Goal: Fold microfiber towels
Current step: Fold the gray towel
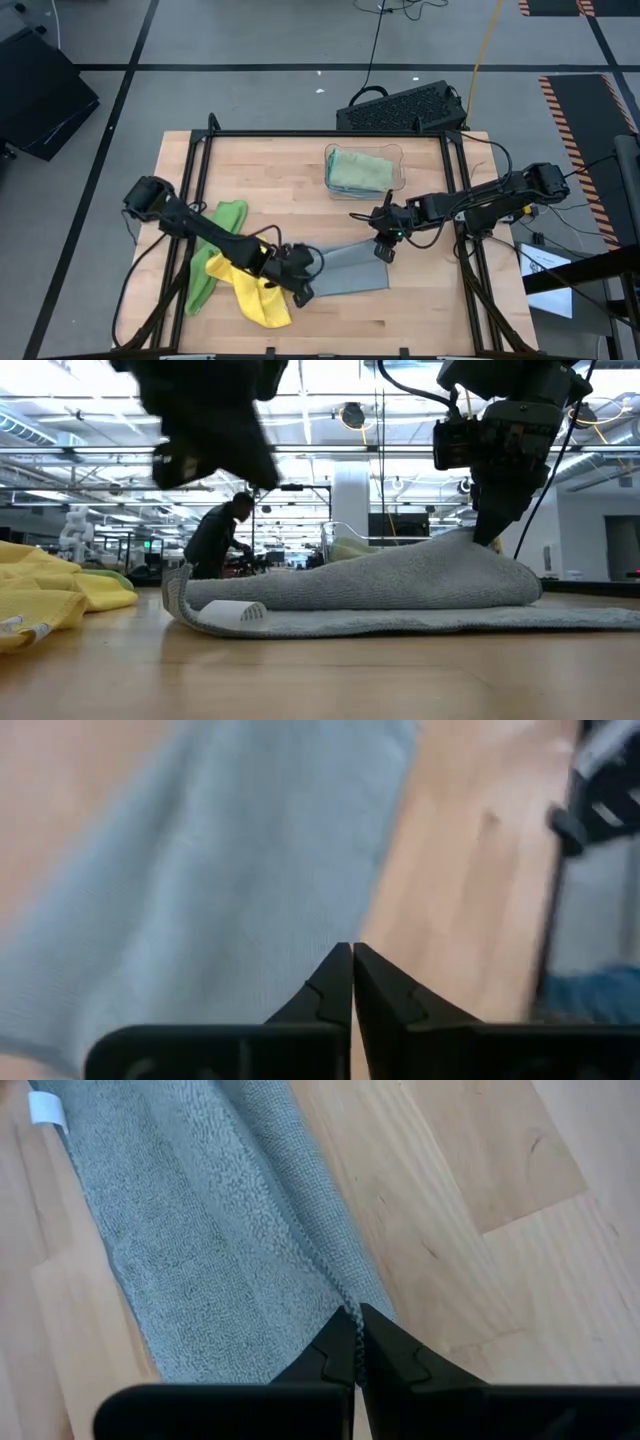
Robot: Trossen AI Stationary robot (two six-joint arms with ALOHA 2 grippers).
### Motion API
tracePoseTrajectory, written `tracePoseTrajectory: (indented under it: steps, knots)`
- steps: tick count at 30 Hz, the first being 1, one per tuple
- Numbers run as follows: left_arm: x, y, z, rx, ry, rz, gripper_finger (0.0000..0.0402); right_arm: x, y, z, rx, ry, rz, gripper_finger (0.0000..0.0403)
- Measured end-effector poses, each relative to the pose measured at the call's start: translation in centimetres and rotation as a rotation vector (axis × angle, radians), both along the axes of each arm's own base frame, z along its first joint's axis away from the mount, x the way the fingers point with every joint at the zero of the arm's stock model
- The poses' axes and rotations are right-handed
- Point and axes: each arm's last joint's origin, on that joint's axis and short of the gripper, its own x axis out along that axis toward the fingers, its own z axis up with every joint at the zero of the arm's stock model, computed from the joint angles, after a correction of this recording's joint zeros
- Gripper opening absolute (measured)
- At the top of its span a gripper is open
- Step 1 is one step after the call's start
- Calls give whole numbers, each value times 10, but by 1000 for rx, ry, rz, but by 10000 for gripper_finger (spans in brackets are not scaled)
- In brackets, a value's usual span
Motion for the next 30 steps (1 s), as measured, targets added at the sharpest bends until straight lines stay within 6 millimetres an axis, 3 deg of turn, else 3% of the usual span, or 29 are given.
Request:
tracePoseTrajectory:
  steps: [4, 12, 18, 21, 25, 30]
  knots:
    - [1, 2, -20, 26, 100, -65, 3, 1, 0, 0, 1, -6, -1, 0]
    - [-8, -28, -55, -92, 257, -202, 13, 0, 0, 0, 9, 1, -14, 0]
    - [-14, -24, -34, -128, 257, -226, 8, 0, 0, 0, 11, 3, -18, 0]
    - [-16, -10, -11, -110, 212, -189, 20, 0, 1, 0, 32, 7, -14, 0]
    - [-25, 17, 11, 45, 197, -71, 38, 0, 1, 0, 37, 7, -10, 0]
    - [-30, 45, -1, 267, 236, -22, 87, 0, 3, 0, 48, 7, 11, 0]
